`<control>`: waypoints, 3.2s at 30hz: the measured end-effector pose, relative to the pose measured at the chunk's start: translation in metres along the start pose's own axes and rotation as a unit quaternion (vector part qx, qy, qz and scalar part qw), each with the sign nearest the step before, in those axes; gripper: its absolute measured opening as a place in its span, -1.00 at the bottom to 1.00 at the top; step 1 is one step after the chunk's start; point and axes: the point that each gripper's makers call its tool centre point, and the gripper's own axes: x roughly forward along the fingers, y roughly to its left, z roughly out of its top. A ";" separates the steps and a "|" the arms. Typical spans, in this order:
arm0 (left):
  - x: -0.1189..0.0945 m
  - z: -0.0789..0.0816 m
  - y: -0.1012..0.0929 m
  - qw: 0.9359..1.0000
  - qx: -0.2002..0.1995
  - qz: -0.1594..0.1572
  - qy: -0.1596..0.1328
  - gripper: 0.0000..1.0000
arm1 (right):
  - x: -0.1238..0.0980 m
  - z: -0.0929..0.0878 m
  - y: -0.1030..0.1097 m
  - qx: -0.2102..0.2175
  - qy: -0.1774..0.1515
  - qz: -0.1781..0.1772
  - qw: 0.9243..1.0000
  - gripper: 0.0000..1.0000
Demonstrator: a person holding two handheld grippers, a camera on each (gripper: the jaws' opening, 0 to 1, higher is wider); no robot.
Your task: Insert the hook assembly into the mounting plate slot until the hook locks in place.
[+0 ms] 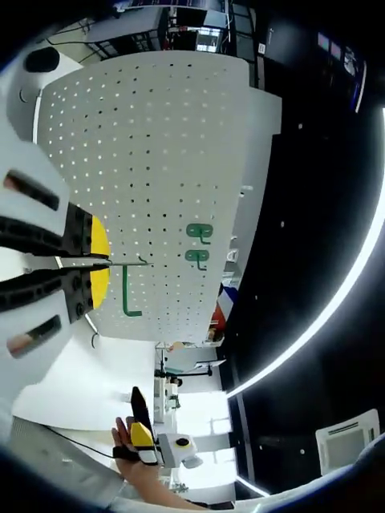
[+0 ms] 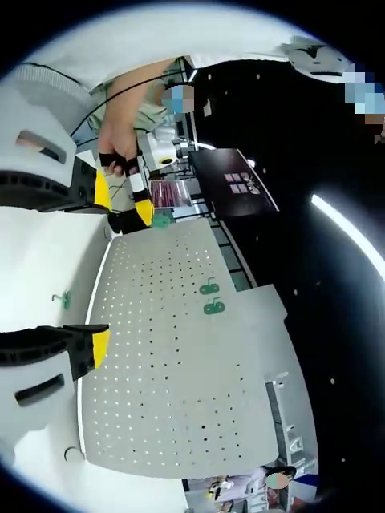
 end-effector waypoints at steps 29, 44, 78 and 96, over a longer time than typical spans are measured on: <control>-0.001 0.013 -0.017 1.000 -0.016 0.006 -0.013 -0.95 | 0.042 0.023 0.025 0.034 -0.031 0.041 0.998 -0.14; 0.010 0.008 -0.035 1.000 -0.009 -0.008 -0.001 -0.95 | 0.055 0.024 0.034 0.034 -0.028 0.051 0.998 -0.23; 0.017 0.013 -0.053 1.000 -0.005 -0.017 0.022 -0.96 | 0.104 0.032 0.056 0.042 -0.033 0.088 0.995 -0.55; 0.020 0.021 -0.071 0.999 -0.008 -0.036 0.014 -0.96 | 0.112 0.039 0.056 0.032 -0.045 0.084 0.995 -0.88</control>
